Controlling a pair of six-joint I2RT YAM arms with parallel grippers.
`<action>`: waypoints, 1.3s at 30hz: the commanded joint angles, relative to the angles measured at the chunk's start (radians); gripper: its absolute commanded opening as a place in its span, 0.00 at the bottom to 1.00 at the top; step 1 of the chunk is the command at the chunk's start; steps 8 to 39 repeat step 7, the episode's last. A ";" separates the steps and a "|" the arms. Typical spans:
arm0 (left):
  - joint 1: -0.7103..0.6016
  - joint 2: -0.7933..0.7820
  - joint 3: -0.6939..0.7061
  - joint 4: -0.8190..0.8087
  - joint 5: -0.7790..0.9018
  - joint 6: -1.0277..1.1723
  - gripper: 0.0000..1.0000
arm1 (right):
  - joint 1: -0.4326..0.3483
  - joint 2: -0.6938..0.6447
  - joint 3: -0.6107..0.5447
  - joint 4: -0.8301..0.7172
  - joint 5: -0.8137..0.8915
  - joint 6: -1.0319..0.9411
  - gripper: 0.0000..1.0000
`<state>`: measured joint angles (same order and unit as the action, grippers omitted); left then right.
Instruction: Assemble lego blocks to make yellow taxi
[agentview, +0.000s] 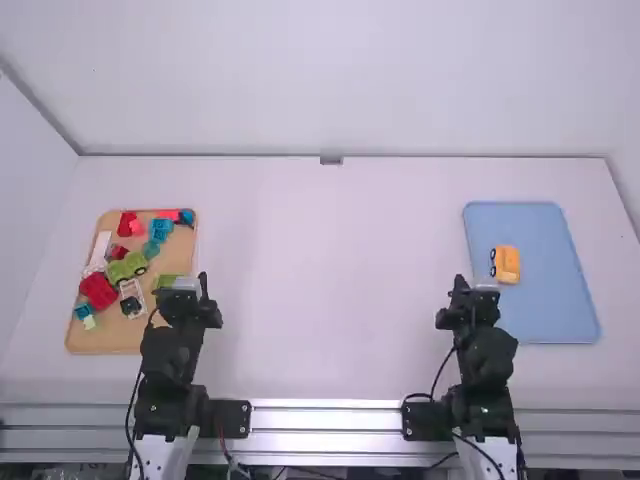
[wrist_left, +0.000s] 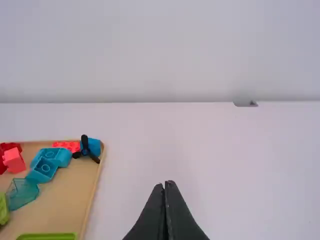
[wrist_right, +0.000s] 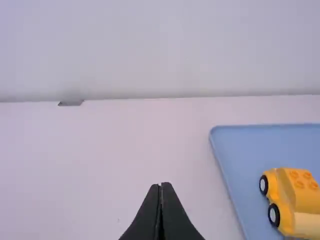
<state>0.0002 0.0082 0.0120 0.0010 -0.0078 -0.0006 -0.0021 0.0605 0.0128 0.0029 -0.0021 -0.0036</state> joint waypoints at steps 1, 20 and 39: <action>0.000 -0.008 -0.012 -0.001 0.008 0.001 0.00 | 0.002 -0.035 -0.013 -0.003 0.002 0.004 0.00; 0.000 -0.008 -0.012 -0.001 0.008 0.001 0.00 | 0.002 -0.060 -0.013 -0.003 0.002 0.004 0.00; 0.000 -0.008 -0.012 -0.001 0.008 0.001 0.00 | 0.002 -0.060 -0.013 -0.003 0.002 0.004 0.00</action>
